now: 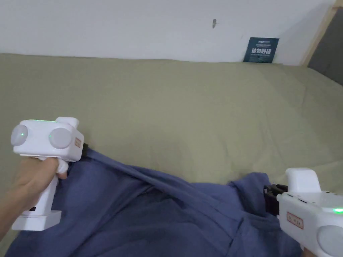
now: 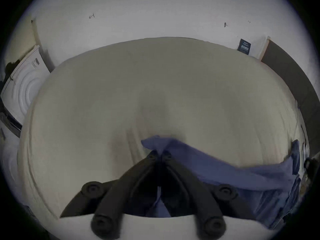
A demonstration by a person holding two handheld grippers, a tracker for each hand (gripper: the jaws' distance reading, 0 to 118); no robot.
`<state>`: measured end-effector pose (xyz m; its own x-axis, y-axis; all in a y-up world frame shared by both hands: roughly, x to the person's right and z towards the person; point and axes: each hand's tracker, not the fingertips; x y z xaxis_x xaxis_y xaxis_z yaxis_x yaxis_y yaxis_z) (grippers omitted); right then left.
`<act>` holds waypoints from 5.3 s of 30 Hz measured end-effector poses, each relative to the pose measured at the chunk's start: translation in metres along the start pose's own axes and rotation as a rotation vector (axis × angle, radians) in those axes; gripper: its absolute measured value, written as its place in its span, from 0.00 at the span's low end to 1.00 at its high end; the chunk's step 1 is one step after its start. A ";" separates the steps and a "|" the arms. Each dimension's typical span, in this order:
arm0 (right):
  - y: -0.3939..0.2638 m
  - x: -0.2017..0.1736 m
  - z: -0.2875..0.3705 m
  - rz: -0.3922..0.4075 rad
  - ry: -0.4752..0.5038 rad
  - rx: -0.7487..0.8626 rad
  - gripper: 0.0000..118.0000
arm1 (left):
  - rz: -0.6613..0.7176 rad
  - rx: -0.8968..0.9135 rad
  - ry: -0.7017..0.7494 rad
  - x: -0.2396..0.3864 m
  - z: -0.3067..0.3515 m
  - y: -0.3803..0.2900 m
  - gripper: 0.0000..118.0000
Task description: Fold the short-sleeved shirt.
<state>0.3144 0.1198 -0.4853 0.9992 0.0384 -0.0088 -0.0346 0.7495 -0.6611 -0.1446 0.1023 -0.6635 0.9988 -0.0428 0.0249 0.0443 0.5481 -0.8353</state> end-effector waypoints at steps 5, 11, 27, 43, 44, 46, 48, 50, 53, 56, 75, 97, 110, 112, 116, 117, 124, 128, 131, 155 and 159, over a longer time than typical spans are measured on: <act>0.035 0.037 -0.033 -0.026 -0.035 -0.054 0.00 | 0.001 -0.004 0.000 -0.006 -0.016 -0.006 0.01; 0.063 0.056 -0.077 -0.097 0.040 -0.211 0.36 | 0.034 -0.019 -0.007 -0.005 -0.024 -0.004 0.01; 0.064 0.039 -0.072 -0.014 0.031 -0.251 0.05 | 0.023 0.056 0.044 -0.013 0.019 -0.012 0.01; 0.152 0.047 0.178 -0.055 0.163 0.116 0.05 | 0.127 0.413 0.098 -0.102 0.347 -0.041 0.01; 0.158 0.045 0.189 -0.051 0.160 0.139 0.05 | 0.129 0.424 0.097 -0.102 0.361 -0.041 0.01; 0.172 0.040 0.209 -0.050 0.157 0.177 0.05 | 0.138 0.464 0.111 -0.105 0.384 -0.038 0.01; 0.185 0.038 0.224 -0.054 0.153 0.222 0.05 | 0.139 0.490 0.112 -0.106 0.404 -0.034 0.01; 0.201 0.035 0.236 -0.042 0.139 0.246 0.05 | 0.142 0.519 0.130 -0.107 0.417 -0.026 0.01; 0.228 0.033 0.241 -0.040 0.113 0.284 0.05 | 0.150 0.545 0.144 -0.105 0.431 -0.010 0.01; 0.254 0.033 0.238 -0.046 0.097 0.308 0.05 | 0.167 0.575 0.160 -0.103 0.434 0.013 0.01; 0.454 0.017 0.136 -0.020 -0.077 0.493 0.05 | 0.145 0.687 0.337 -0.091 0.348 0.236 0.01; 0.302 0.004 -0.108 -0.002 -0.065 0.192 0.05 | 0.113 0.410 0.325 -0.081 0.087 0.143 0.01; 0.144 0.036 0.022 -0.055 0.047 0.091 0.05 | 0.101 0.342 0.196 -0.075 0.175 -0.033 0.01; 0.112 0.038 0.051 -0.048 0.051 0.083 0.05 | 0.081 0.325 0.178 -0.071 0.195 -0.070 0.01; 0.044 0.044 0.108 -0.025 0.058 0.057 0.05 | 0.064 0.300 0.125 -0.069 0.228 -0.148 0.01; 0.026 0.046 0.122 -0.017 0.067 0.051 0.05 | 0.059 0.281 0.118 -0.068 0.235 -0.167 0.01; -0.086 0.044 0.176 -0.019 0.086 -0.054 0.05 | 0.115 0.218 0.039 -0.069 0.262 -0.276 0.01; -0.117 0.047 0.163 -0.063 0.086 -0.105 0.05 | 0.124 0.171 0.045 -0.070 0.255 -0.300 0.01; -0.121 0.051 0.151 -0.095 0.068 -0.114 0.05 | 0.125 0.136 0.045 -0.072 0.244 -0.305 0.01; -0.093 -0.016 0.137 -0.063 0.120 0.003 0.00 | 0.143 0.196 -0.032 -0.036 0.225 -0.256 0.00; -0.085 -0.023 0.123 -0.028 0.115 0.004 0.00 | 0.136 0.170 -0.047 -0.030 0.201 -0.222 0.00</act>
<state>0.2916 0.1371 -0.3366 0.9953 -0.0586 -0.0765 -0.0064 0.7519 -0.6592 -0.1799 0.1496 -0.3682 0.9955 0.0785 -0.0527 -0.0921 0.6795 -0.7279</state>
